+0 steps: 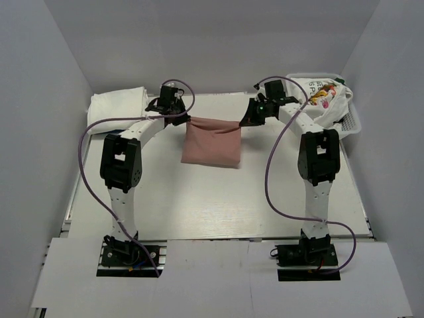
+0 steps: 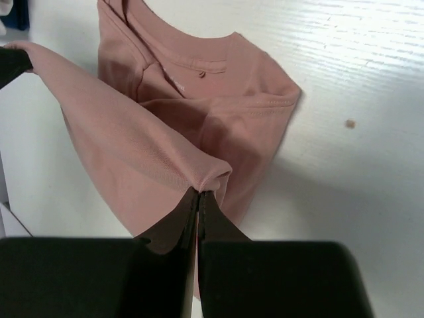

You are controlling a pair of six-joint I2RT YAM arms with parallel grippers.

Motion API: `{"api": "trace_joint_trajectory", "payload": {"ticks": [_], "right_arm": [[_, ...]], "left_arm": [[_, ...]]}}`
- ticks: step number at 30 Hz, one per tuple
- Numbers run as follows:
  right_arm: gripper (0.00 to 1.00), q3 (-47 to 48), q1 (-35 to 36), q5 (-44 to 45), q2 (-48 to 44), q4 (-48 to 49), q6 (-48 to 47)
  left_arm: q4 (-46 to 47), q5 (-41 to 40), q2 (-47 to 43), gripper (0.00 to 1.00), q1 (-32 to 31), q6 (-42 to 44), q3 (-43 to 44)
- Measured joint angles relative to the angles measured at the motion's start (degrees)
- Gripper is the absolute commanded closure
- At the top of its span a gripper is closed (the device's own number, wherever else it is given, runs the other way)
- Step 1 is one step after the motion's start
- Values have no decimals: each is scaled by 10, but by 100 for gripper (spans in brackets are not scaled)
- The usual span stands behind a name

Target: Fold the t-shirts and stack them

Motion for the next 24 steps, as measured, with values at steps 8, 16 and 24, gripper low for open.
{"api": "trace_joint_trajectory", "payload": {"ticks": [8, 16, 24], "right_arm": [[10, 88, -11, -8, 86, -4, 5], [10, 169, -15, -18, 140, 5, -2], [10, -138, 11, -119, -90, 124, 1]], "left_arm": [[7, 21, 75, 1, 11, 14, 62], [-13, 21, 109, 0, 32, 22, 149], [50, 117, 34, 0, 20, 26, 16]]}}
